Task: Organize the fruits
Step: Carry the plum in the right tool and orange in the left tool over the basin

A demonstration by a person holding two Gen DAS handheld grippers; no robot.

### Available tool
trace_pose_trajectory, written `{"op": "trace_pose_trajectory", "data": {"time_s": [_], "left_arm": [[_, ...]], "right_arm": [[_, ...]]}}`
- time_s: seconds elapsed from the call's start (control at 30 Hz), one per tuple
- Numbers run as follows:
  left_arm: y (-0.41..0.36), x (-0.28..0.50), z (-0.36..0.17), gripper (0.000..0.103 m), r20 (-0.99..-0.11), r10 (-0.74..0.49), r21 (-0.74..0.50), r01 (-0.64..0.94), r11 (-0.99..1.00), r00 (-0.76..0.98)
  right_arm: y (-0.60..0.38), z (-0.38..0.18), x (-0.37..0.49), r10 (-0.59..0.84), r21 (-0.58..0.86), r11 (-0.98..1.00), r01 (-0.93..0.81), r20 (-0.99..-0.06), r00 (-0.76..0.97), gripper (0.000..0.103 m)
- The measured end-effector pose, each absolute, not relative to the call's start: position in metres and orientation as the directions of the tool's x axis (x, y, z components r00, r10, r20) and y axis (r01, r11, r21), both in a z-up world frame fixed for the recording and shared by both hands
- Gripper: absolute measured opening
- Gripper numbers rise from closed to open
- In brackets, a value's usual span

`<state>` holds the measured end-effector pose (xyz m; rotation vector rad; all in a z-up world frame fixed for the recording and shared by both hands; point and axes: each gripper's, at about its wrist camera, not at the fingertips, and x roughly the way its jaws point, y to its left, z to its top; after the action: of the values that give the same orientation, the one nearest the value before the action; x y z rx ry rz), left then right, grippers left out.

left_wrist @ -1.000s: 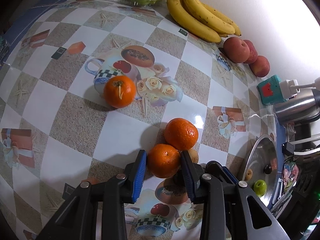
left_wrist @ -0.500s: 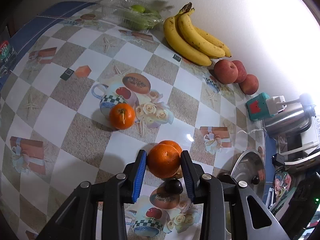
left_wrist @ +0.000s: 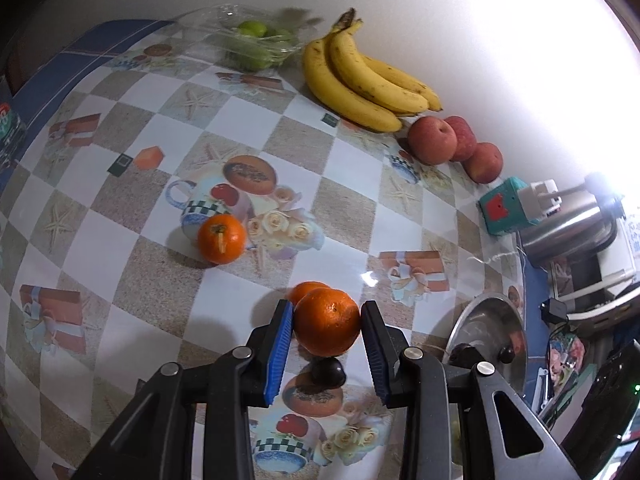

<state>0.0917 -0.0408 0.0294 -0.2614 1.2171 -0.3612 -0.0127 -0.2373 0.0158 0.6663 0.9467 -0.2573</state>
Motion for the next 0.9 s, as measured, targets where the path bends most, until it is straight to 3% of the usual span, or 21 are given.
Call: {"op": "trace_pose_trajectory", "data": {"time_s": [0.9], "left_arm": [[-0.163, 0.021, 0.043, 0.037, -0.838, -0.490, -0.320, 0.510, 0.798, 0.240]], "right_arm": [[-0.336, 0.021, -0.098, -0.207, 0.368, 0.517, 0.773, -0.822, 0.530, 0.023]]}}
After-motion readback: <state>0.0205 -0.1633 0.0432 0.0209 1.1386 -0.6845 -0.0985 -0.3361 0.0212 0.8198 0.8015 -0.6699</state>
